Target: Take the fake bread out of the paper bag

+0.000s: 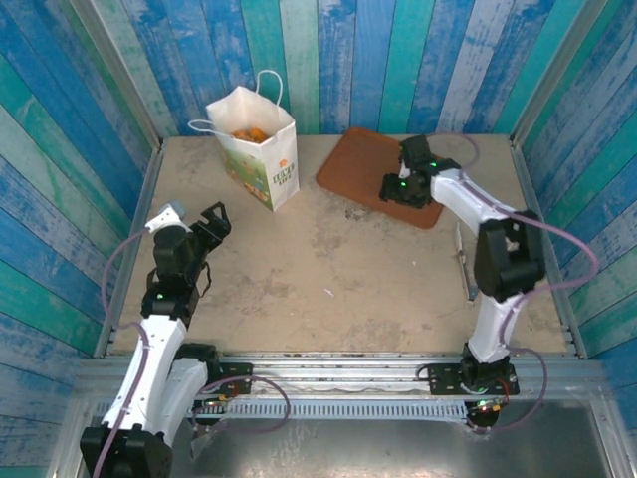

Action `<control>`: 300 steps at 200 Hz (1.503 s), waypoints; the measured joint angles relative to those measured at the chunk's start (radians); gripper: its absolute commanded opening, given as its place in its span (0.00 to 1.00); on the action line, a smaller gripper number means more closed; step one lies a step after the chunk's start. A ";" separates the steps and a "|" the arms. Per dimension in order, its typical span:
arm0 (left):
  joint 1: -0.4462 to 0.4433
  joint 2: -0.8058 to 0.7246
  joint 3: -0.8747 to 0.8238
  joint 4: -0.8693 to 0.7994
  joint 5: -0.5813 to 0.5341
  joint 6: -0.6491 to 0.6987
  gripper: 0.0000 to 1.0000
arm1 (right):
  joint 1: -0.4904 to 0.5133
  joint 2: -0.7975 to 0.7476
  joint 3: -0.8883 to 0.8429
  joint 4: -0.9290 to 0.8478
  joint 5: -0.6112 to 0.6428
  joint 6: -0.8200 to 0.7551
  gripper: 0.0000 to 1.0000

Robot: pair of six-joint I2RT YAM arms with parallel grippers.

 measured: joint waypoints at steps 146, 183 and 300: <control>0.000 0.068 0.176 -0.377 0.095 -0.042 0.94 | 0.123 0.516 0.620 -0.321 0.200 -0.008 0.69; 0.000 0.050 0.175 -0.410 0.079 -0.032 0.94 | 0.173 0.439 0.482 -0.298 0.236 -0.019 0.67; 0.000 0.156 0.264 -0.359 0.050 0.087 0.94 | 0.270 -0.075 -0.335 -0.068 0.119 -0.269 0.66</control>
